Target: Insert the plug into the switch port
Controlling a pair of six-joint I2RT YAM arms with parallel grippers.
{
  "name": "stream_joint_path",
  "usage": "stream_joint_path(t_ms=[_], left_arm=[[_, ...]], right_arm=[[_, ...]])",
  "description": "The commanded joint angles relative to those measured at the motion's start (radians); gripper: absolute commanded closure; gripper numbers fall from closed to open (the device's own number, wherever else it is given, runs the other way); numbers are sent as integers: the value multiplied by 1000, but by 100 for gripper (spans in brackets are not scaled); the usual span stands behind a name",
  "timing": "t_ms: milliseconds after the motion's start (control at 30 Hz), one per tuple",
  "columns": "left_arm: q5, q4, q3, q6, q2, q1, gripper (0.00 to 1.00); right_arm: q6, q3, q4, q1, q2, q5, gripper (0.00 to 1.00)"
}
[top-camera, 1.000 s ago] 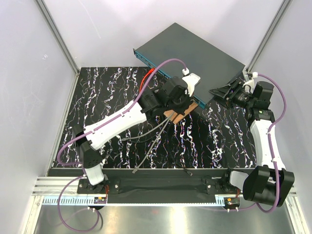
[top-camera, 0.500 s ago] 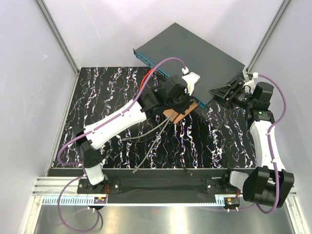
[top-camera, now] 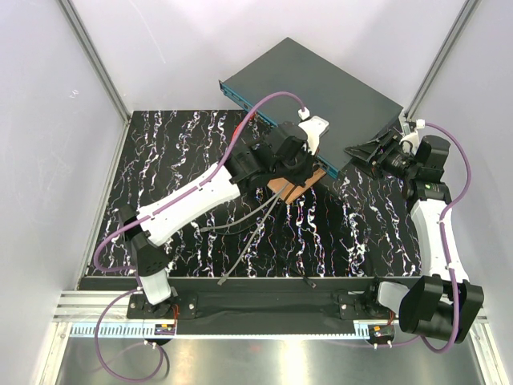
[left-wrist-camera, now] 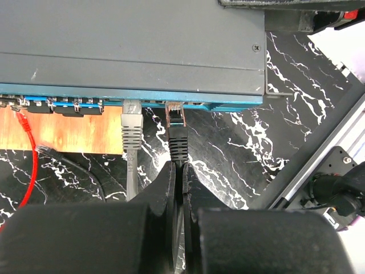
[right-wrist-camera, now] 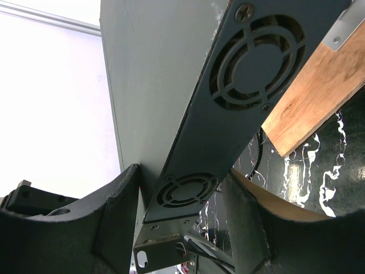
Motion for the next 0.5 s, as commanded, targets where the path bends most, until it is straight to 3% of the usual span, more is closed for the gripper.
stream_joint_path(t_ms=[0, 467], left_arm=[[33, 132, 62, -18, -30, -2, 100], [-35, 230, -28, -9, 16, 4, 100]], right_arm=[[-63, -3, 57, 7, -19, 38, 100], [-17, -19, 97, 8, -24, -1, 100]])
